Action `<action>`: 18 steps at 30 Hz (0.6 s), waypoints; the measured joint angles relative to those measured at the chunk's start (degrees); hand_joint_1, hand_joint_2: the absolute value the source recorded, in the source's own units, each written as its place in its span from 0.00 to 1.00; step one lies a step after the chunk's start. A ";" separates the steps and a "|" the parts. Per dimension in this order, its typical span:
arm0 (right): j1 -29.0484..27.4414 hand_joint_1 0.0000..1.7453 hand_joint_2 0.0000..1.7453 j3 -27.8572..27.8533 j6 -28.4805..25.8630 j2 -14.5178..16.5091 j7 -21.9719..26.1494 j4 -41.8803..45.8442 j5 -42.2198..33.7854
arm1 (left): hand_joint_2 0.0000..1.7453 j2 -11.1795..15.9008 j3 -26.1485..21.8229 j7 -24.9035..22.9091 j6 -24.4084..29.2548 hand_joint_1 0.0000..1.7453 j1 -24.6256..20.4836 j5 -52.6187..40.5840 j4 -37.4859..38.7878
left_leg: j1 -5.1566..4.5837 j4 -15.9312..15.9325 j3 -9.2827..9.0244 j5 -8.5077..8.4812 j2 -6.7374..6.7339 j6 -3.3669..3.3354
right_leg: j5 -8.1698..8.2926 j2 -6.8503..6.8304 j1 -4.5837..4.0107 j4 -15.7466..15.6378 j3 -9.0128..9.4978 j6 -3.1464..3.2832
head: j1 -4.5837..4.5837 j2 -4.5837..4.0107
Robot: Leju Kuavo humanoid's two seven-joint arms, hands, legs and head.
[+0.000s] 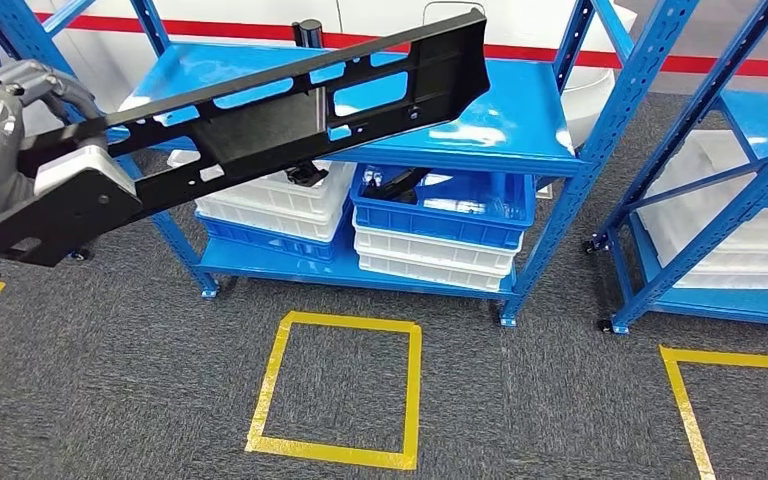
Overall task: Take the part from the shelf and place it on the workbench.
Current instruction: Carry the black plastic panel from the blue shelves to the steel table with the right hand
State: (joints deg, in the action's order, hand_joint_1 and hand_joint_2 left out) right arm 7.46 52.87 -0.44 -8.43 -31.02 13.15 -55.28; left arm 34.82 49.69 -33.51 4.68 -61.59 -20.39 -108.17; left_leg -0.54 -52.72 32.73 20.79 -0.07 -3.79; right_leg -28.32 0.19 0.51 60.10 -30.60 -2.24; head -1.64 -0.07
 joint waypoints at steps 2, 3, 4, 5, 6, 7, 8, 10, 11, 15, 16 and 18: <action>0.06 0.00 0.00 -0.01 0.00 -0.05 0.02 -0.01 0.04 | 1.00 0.08 -0.06 -0.01 0.00 1.00 -0.03 0.00 0.00 | -0.13 -0.44 0.53 -0.38 -0.05 0.46 | 0.84 0.01 -0.21 -5.93 3.44 0.29 | 0.02 0.00; 0.06 0.00 0.00 -0.01 0.00 -0.08 0.04 -0.01 0.04 | 1.00 0.12 -0.07 -0.02 0.00 1.00 -0.03 0.01 0.00 | -0.16 -0.56 0.76 -0.65 -0.07 0.77 | 0.79 0.02 -0.33 -6.76 3.72 0.41 | 0.03 0.00; 0.04 0.00 0.00 -0.02 0.00 -0.05 0.05 -0.01 0.04 | 1.00 0.15 -0.07 -0.02 -0.01 1.00 -0.03 0.01 0.00 | -0.16 -0.62 0.93 -0.94 -0.08 1.11 | 0.99 0.01 -0.29 -6.84 3.48 0.65 | 0.03 0.00; 0.04 0.00 0.00 -0.01 0.00 -0.02 0.07 -0.01 0.04 | 1.00 0.18 -0.07 -0.02 -0.01 1.00 -0.03 0.02 0.00 | -0.07 -0.92 1.23 -0.76 -0.05 1.40 | 1.30 -0.07 -0.18 -6.90 3.23 0.95 | 0.03 0.00; 0.04 0.00 0.00 -0.01 0.00 0.01 0.07 0.00 0.04 | 1.00 0.23 -0.07 -0.02 -0.02 1.00 -0.05 0.02 0.00 | 0.01 -1.95 1.77 0.18 -0.02 1.71 | 1.67 -0.16 -0.06 -6.96 2.94 1.32 | 0.06 0.00; 0.05 0.00 0.00 -0.01 0.00 0.04 0.07 0.00 0.04 | 1.00 0.29 -0.08 -0.02 -0.02 1.00 -0.07 0.02 0.00 | 0.13 -4.19 2.70 1.99 0.01 2.03 | 2.08 -0.27 0.08 -7.06 2.61 1.65 | 0.08 0.00; 0.07 0.00 0.00 -0.01 0.00 0.05 0.06 -0.01 0.04 | 1.00 0.35 -0.08 -0.02 -0.02 1.00 -0.06 0.02 -0.01 | 0.40 -7.81 4.06 4.55 0.04 2.38 | 2.45 -0.38 0.13 -7.08 2.21 1.83 | 0.10 0.00; 0.06 0.00 0.00 -0.02 0.00 0.05 0.05 -0.01 0.05 | 1.00 0.43 -0.03 -0.02 -0.03 1.00 0.07 0.03 -0.02 | 0.81 -16.24 6.78 9.00 0.03 3.02 | 3.12 -0.47 0.09 -7.04 1.30 1.94 | 0.12 0.00; 0.05 0.00 0.00 -0.02 0.00 0.04 0.04 -0.02 0.05 | 1.00 0.45 0.01 -0.02 -0.04 1.00 0.17 0.04 -0.02 | 0.99 -18.77 7.30 9.81 0.03 3.24 | 3.43 -0.49 0.08 -7.00 0.85 1.87 | 0.11 0.00; 0.06 0.00 0.00 -0.01 0.00 0.03 0.03 -0.01 0.07 | 1.00 0.45 -0.03 -0.02 -0.05 1.00 0.28 0.19 -0.02 | 1.31 -7.71 -0.93 5.30 0.07 3.31 | 4.32 -0.43 0.04 -6.69 -0.41 1.30 | 0.11 0.00; 0.08 0.00 0.00 -0.01 0.00 0.02 0.03 -0.01 0.07 | 1.00 0.46 -0.08 -0.03 -0.04 1.00 0.28 0.20 -0.04 | 1.18 -3.75 -3.25 4.50 0.15 3.07 | 4.56 -0.40 0.00 -6.64 -0.62 1.01 | 0.08 0.00; 0.10 0.00 0.00 -0.02 0.00 0.00 0.02 -0.01 0.07 | 1.00 0.54 -0.16 -0.10 -0.03 1.00 0.29 0.23 -0.10 | 0.77 -0.46 -4.81 4.30 0.28 2.49 | 5.12 -0.35 -0.04 -6.61 -1.06 0.35 | 0.04 0.00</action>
State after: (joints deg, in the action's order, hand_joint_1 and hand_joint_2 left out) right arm 7.56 52.85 -0.44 -8.43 -30.99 13.14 -55.21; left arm 35.36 49.53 -33.61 4.65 -61.30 -20.16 -108.27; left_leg 0.23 -53.18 27.92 25.09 0.21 -1.30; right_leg -23.20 -0.16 0.47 53.49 -31.66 -1.88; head -1.60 -0.07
